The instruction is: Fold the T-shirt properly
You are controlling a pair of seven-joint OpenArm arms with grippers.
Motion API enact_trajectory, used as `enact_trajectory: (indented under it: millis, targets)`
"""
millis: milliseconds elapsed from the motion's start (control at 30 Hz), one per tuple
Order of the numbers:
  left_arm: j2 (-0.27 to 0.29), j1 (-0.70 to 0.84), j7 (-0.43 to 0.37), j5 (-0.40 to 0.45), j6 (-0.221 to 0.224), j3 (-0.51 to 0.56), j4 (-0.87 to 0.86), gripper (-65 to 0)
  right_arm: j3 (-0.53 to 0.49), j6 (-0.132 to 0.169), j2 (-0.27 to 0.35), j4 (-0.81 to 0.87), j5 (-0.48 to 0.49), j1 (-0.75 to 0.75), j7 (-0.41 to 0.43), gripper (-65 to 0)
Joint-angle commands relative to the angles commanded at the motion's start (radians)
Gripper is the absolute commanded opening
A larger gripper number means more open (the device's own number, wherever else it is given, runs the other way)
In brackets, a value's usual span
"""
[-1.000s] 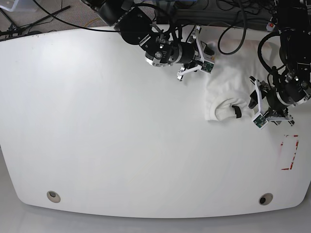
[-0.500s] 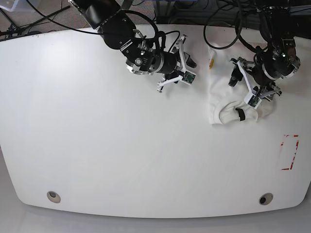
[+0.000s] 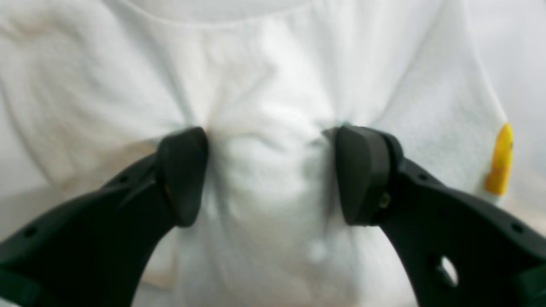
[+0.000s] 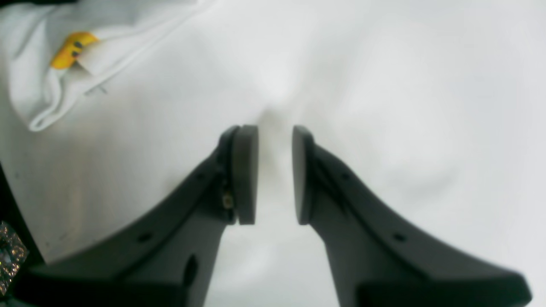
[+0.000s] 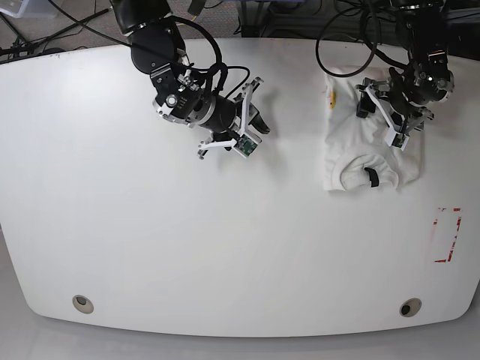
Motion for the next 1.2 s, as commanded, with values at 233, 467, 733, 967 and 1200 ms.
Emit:
enact_trajectory:
  millis: [233,467,733,967,1200]
  targets:
    - [-0.167,-0.023,-0.068,0.006,-0.127,-0.121,-0.172,-21.5,0.084,0.0,0.0,0.031,-0.002,-0.003,-0.026,-52.6]
    - [-0.394,-0.129,-0.149,0.006,-0.183,-0.13,-0.439,-21.5,0.138,0.002,0.0,0.069,-0.003,-0.057,-0.023,-52.6]
    - [-0.539,-0.172,-0.207,0.0,-0.206,-0.127,-0.554,-21.7,0.14,0.0,0.0,0.087,-0.008,-0.074,-0.021,-52.8]
    - [-0.531,-0.164,-0.204,0.0,-0.206,-0.135,-0.377,-21.7,0.173,-0.009,0.0,0.084,-0.009,-0.063,-0.02,-52.6]
    - [-0.358,-0.109,-0.218,0.006,-0.206,-0.222,-0.14,-31.7,0.301,-0.009,0.017,0.081,-0.011,-0.092,0.118,-52.2]
